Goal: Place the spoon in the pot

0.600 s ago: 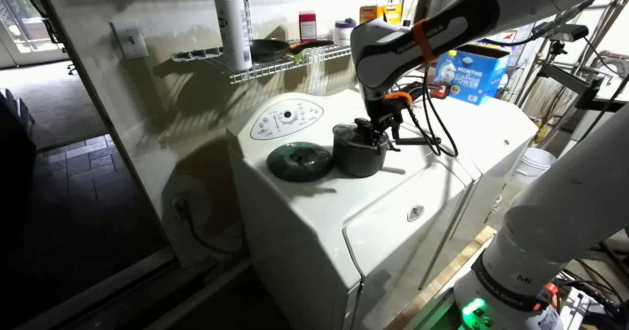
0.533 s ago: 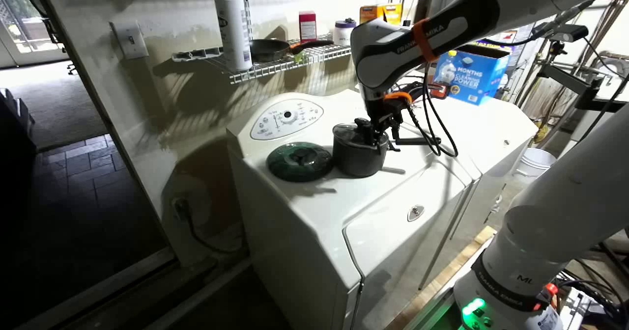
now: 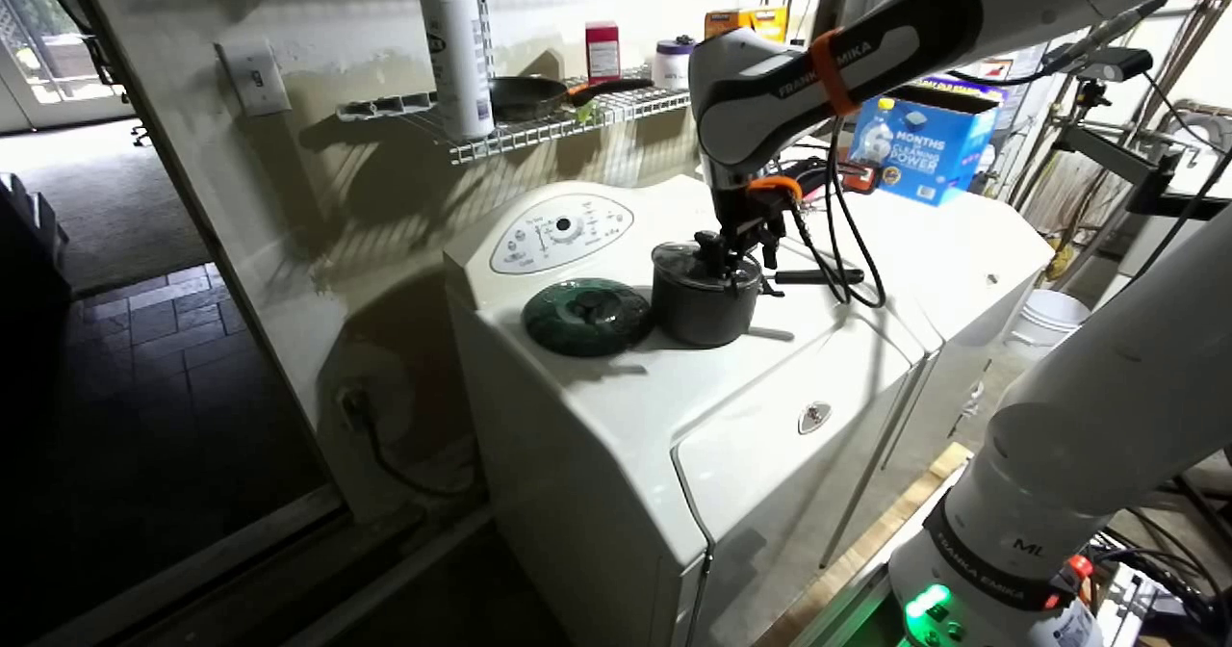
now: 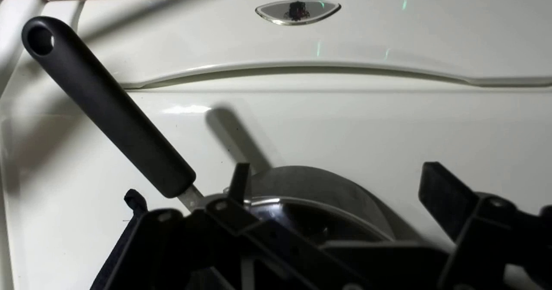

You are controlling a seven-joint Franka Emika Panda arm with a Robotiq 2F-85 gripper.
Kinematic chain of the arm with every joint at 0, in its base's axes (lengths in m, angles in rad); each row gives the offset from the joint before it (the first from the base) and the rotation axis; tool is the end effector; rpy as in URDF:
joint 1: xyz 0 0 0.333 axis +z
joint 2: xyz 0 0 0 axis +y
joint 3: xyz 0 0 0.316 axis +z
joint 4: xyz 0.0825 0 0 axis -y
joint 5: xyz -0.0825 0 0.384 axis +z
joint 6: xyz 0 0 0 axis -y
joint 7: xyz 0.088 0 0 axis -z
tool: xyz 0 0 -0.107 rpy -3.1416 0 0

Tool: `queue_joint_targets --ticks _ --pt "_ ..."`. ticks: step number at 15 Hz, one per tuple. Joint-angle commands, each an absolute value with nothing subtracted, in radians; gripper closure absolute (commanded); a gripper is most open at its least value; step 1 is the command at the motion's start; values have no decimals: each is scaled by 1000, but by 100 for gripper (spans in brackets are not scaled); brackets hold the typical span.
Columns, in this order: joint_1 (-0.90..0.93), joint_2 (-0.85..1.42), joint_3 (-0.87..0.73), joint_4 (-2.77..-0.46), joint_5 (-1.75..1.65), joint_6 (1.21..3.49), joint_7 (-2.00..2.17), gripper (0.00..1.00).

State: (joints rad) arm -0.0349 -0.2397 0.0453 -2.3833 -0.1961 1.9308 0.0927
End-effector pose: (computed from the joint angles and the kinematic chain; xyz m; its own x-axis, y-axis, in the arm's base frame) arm 0.4368 -0.0088 0.3987 0.9795 -0.0157 -0.2008 0.0240 -0.9808 0.1937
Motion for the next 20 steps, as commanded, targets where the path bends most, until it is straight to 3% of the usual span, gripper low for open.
queue_joint_targets --ticks 1,8,16,17,20 --pt "-37 -280 15 -2320 -111 1939 153 0" --pt "-113 -284 -69 -2171 -71 2018 249 0" --pt "-241 -103 -180 -2094 -82 2347 407 0" --pt "-226 -188 -176 -2141 -85 2288 332 0" --pt "-239 -118 -189 -2123 -86 2346 373 0"
